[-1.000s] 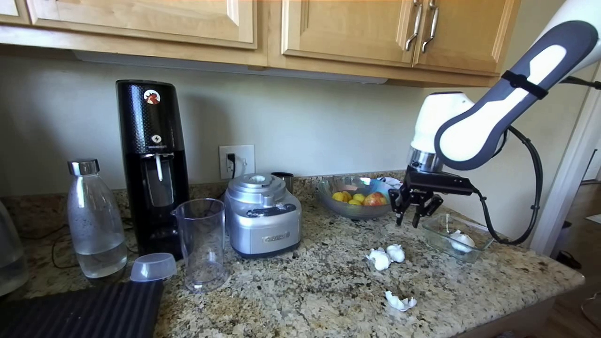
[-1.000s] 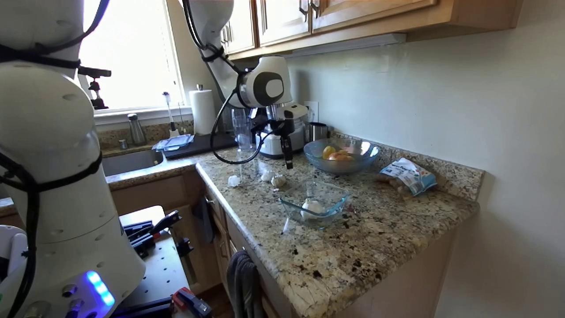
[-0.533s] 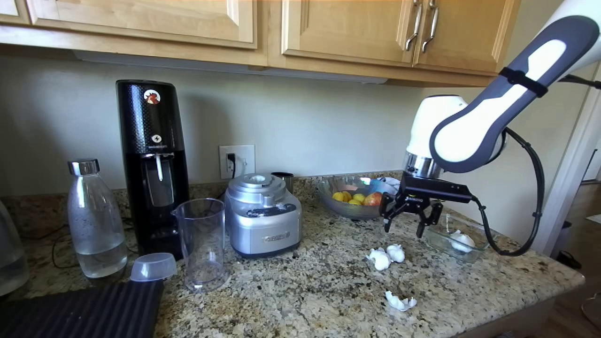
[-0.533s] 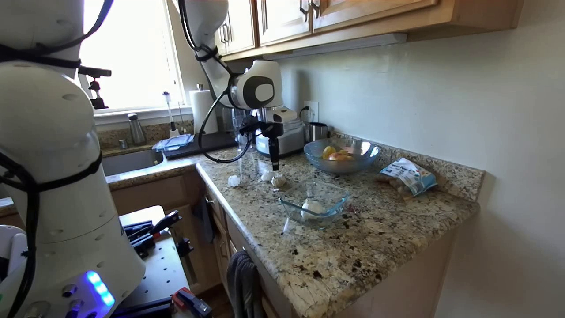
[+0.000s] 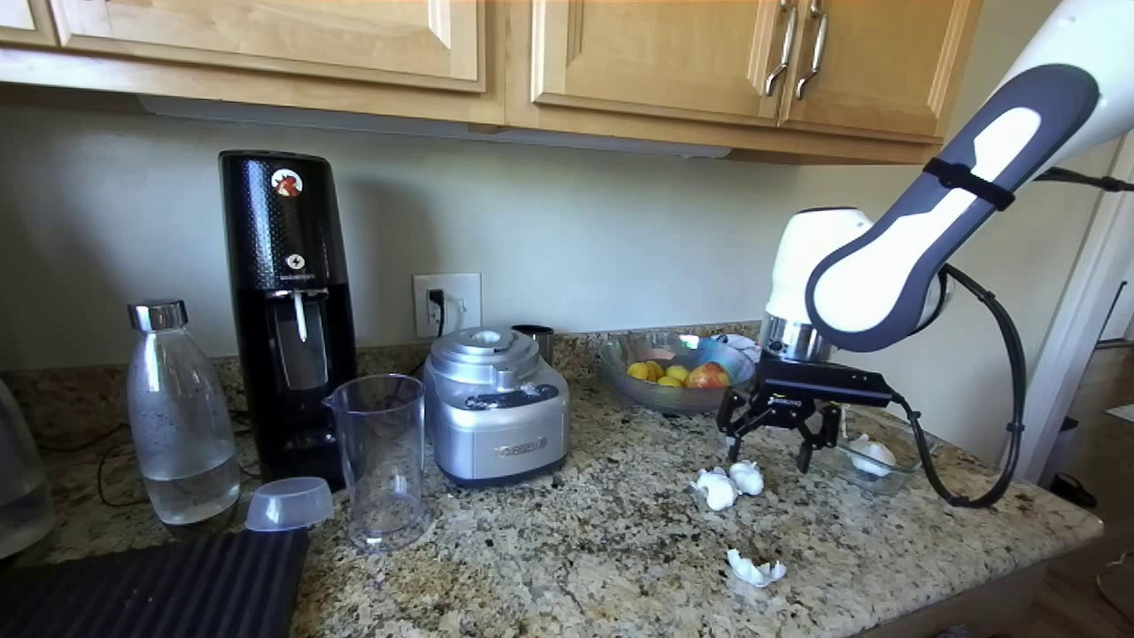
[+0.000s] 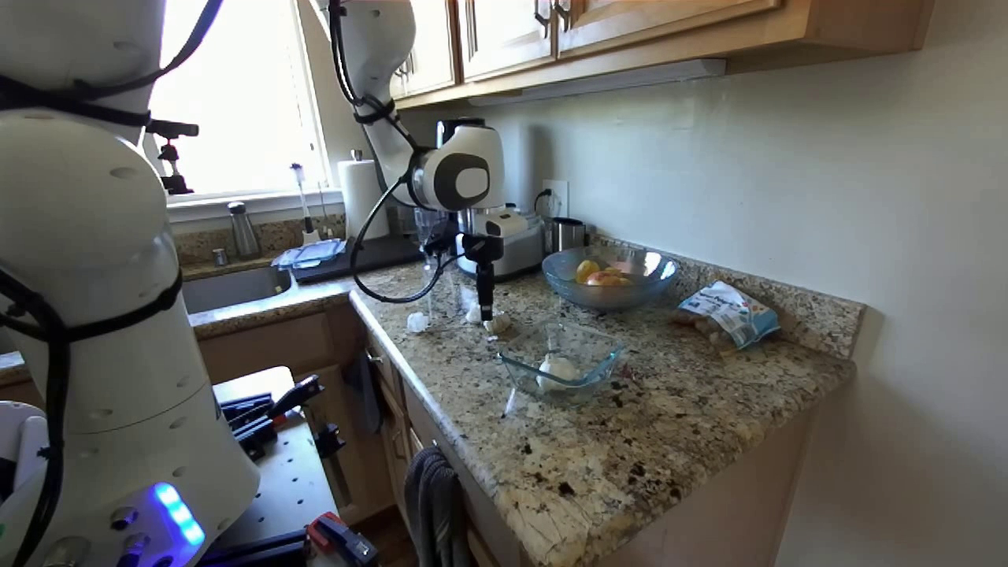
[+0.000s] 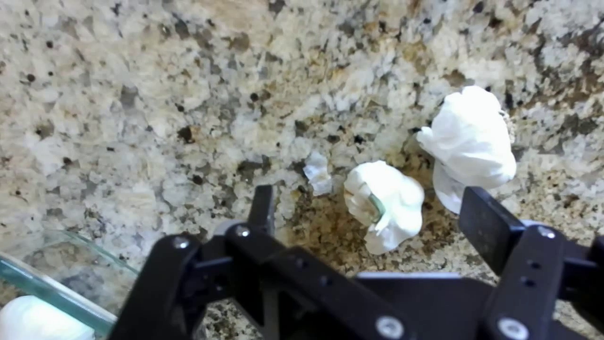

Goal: Put the bulbs of garlic on the counter in the clear container

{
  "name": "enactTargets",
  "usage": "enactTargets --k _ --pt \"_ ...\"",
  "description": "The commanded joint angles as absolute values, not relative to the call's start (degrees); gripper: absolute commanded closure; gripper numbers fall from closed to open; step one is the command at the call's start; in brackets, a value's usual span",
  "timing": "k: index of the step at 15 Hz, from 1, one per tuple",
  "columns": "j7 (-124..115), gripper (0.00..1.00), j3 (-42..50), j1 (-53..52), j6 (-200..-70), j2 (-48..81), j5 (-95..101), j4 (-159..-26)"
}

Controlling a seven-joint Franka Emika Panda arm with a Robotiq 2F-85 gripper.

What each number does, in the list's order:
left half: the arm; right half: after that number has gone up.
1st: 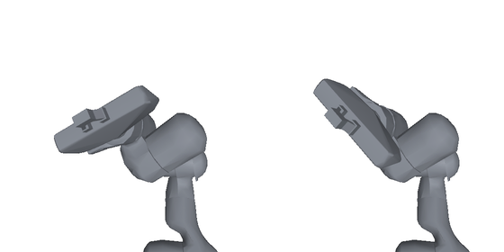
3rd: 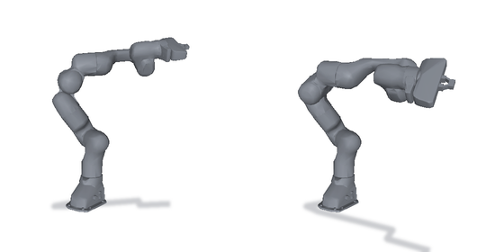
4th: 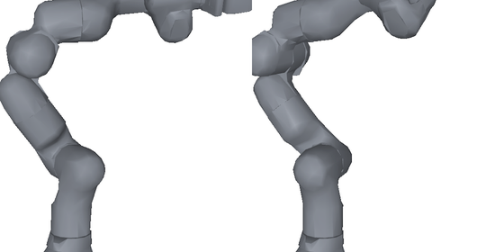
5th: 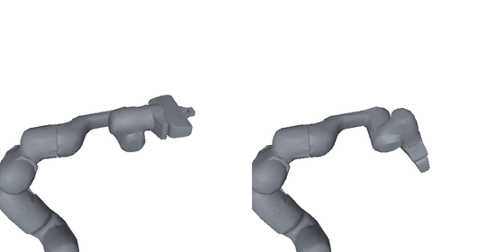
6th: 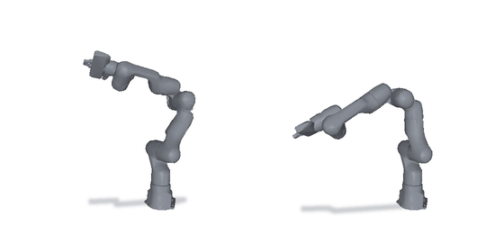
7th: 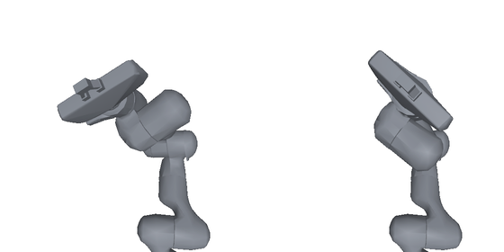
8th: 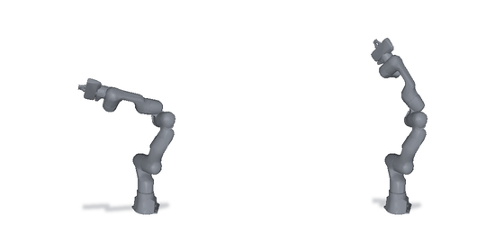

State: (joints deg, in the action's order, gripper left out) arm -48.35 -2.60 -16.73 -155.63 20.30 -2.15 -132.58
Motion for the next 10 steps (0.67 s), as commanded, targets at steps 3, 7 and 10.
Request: enactTargets --k 3,7,10 --pt "-46.7 0.0 -2.79 -16.35 -156.78 22.69 -2.92 -131.14" --pt "-46.34 0.0 -1.59 -17.38 -159.41 25.14 -1.23 -129.93" --pt "-45.87 0.0 -0.8 -17.98 -160.19 26.63 -1.15 -129.1"
